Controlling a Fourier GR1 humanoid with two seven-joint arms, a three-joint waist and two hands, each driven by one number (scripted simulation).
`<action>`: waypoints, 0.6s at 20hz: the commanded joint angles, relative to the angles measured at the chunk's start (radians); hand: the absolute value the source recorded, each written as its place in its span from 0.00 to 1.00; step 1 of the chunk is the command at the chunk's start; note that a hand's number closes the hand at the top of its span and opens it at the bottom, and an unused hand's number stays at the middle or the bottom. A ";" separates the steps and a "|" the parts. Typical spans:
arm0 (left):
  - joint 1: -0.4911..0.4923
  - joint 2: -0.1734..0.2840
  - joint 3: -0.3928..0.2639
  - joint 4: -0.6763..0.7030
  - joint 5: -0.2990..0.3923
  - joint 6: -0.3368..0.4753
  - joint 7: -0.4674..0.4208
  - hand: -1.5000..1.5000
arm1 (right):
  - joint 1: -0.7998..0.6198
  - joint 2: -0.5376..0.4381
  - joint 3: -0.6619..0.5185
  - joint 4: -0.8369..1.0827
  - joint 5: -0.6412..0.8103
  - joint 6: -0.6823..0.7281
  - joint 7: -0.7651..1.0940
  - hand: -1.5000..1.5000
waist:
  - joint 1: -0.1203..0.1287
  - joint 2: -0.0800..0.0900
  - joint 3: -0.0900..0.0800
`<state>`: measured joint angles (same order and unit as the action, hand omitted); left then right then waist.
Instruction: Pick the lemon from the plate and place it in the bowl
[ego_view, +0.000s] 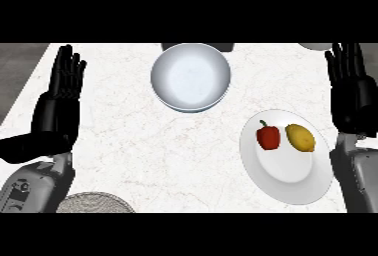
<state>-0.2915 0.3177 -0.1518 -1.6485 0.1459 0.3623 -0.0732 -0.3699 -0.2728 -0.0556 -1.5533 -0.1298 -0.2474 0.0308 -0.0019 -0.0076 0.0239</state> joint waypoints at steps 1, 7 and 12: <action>0.084 -0.035 -0.065 -0.078 -0.020 0.001 0.045 0.50 | 0.053 -0.032 -0.008 -0.020 0.011 0.037 -0.021 1.00 | 0.004 0.005 -0.023; 0.152 -0.068 -0.126 0.049 0.126 -0.133 0.132 0.50 | 0.263 -0.363 -0.001 0.107 0.347 0.059 -0.051 1.00 | -0.082 0.042 -0.046; 0.141 -0.076 -0.131 0.108 0.221 -0.274 0.146 0.50 | 0.421 -0.111 -0.001 0.087 0.248 -0.015 -0.431 0.00 | -0.015 0.009 -0.023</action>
<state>-0.1522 0.2481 -0.2737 -1.5826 0.3179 0.1669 0.0634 -0.0465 -0.4215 -0.0883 -1.4664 0.0836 -0.2612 -0.2121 -0.0324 0.0050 0.0005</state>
